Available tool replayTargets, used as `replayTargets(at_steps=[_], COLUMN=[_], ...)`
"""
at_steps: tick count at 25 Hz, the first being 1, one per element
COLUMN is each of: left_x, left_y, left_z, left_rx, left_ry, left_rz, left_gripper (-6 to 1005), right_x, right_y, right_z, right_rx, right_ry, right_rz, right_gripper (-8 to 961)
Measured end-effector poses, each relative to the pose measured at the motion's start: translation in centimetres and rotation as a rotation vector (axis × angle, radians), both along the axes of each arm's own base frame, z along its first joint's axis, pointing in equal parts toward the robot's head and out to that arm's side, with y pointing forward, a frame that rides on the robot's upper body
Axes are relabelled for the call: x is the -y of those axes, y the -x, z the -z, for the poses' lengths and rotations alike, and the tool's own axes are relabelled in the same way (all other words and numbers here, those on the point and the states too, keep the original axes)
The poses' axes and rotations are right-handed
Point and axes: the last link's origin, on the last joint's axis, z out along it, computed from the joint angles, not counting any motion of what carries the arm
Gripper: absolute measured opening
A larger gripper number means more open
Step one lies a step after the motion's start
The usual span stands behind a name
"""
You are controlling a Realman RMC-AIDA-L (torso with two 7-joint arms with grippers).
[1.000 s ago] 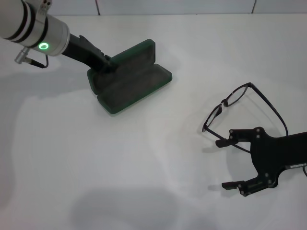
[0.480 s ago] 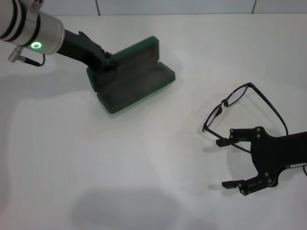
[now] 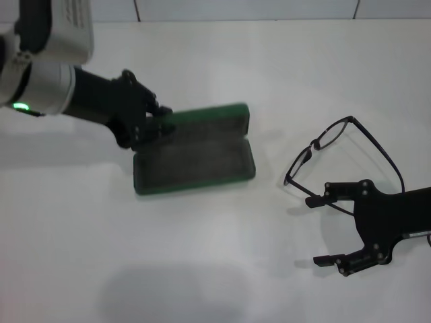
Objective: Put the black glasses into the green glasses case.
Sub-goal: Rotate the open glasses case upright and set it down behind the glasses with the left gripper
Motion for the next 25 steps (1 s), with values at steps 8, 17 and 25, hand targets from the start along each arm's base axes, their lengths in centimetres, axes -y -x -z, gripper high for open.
replayTargets(at_steps=[8, 17, 25], left_x=[0.6, 1.0, 1.1], left_y=[0.6, 1.2, 1.4], left_z=[1.1, 2.4, 2.3], left_rx=[-0.017, -0.033, -0.005], left_ry=[0.020, 0.028, 0.007], left_rz=[0.047, 0.055, 0.055], left_gripper=[199, 200, 200], right_x=[0.0, 0.0, 0.0], right_y=[0.0, 0.0, 0.0], right_z=[0.0, 0.0, 0.0], right_rx=[-0.001, -0.001, -0.001], right_ry=[-0.001, -0.001, -0.003], right_rz=[0.002, 0.001, 0.001], right_gripper=[868, 868, 868])
